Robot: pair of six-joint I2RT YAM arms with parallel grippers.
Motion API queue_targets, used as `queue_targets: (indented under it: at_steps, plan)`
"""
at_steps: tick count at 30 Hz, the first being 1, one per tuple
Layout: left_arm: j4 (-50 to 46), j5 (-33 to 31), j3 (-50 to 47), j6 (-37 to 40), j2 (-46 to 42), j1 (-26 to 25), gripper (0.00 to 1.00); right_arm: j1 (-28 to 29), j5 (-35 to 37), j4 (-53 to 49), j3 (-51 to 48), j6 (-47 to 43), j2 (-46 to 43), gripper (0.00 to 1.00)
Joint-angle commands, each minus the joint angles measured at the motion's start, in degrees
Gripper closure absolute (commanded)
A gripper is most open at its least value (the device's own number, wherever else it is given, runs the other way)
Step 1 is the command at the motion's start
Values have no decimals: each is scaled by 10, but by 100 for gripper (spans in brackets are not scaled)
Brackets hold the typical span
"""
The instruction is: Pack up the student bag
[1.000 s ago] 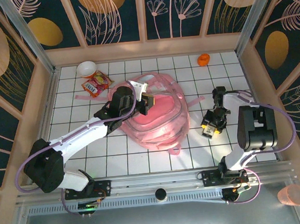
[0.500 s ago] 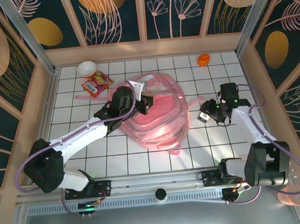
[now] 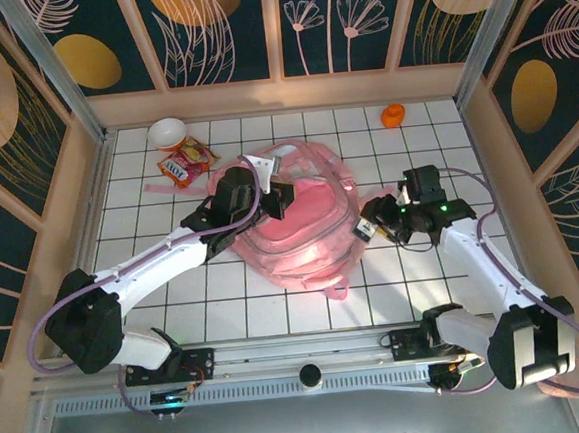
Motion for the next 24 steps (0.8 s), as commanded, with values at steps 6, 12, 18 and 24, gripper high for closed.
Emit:
queue_targets:
  at_steps: [6, 12, 18, 24]
  plan:
    - [64, -21, 24, -31, -31, 2, 100, 110, -25, 4, 49, 204, -64, 54]
    - [85, -10, 24, -32, -37, 2, 100, 201, -6, 118, 68, 310, -31, 53]
    - [91, 5, 26, -24, -38, 2, 100, 226, -8, 209, 83, 353, 38, 50]
    - [94, 19, 28, -21, -37, 1, 100, 211, -22, 302, 50, 368, 73, 50]
